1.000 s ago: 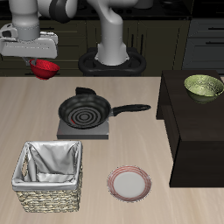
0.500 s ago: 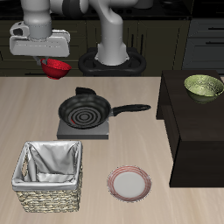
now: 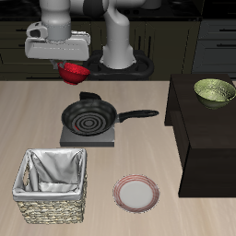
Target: Place the red bowl on the plate
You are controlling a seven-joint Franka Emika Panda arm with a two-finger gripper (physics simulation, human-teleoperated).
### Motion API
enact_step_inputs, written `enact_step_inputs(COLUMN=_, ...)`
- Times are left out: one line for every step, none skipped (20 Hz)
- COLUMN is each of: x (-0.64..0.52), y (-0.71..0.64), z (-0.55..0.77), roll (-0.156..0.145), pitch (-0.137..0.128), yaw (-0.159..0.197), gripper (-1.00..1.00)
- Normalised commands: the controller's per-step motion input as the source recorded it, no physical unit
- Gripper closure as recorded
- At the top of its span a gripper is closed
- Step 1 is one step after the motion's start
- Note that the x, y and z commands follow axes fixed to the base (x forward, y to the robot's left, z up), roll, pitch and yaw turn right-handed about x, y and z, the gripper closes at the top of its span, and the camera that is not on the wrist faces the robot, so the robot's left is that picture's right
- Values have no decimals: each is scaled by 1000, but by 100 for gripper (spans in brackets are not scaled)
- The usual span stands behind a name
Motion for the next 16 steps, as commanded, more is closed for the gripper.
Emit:
enact_step_inputs(x=92, y=416, z=-3, roll=-64, pitch=-1, yaw=10, gripper=100)
enact_step_inputs(x=2, y=236, z=-36, roll=59, pitch=29, yaw=8, gripper=100)
enact_step_inputs(x=51, y=277, z=18, roll=-1, pitch=-17, yaw=38, gripper=100)
enact_step_inputs(x=172, y=653, z=-6, roll=18, pitch=17, yaw=-3, gripper=100)
enact_step_inputs(x=85, y=421, z=86, roll=12, pitch=-43, yaw=64, gripper=100)
enact_step_inputs(x=98, y=114, z=30, roll=-13, pitch=0, yaw=19, gripper=100)
enact_step_inputs(x=-3, y=-29, z=-13, roll=-17, pitch=10, yaw=-5, gripper=100)
enact_step_inputs(x=255, y=692, z=80, roll=38, pitch=8, yaw=33, gripper=100)
enact_step_inputs(x=0, y=0, z=0, roll=0, pitch=0, yaw=0, gripper=100)
enact_step_inputs(x=168, y=528, z=233, roll=-9, pitch=-90, yaw=25, gripper=100)
enact_step_inputs(x=313, y=519, z=214, roll=-3, pitch=-17, yaw=-37, gripper=100)
enact_step_inputs(x=90, y=124, z=24, roll=14, pitch=6, yaw=-15, gripper=100)
enact_step_inputs(x=157, y=202, z=29, roll=21, pitch=45, yaw=4, gripper=100)
enact_step_inputs(x=126, y=217, z=19, roll=-15, pitch=-17, yaw=-8, gripper=100)
enact_step_inputs(x=131, y=189, z=15, roll=43, pitch=3, yaw=37, gripper=100)
enact_step_inputs(x=252, y=284, z=7, roll=-35, pitch=15, yaw=-34, gripper=100)
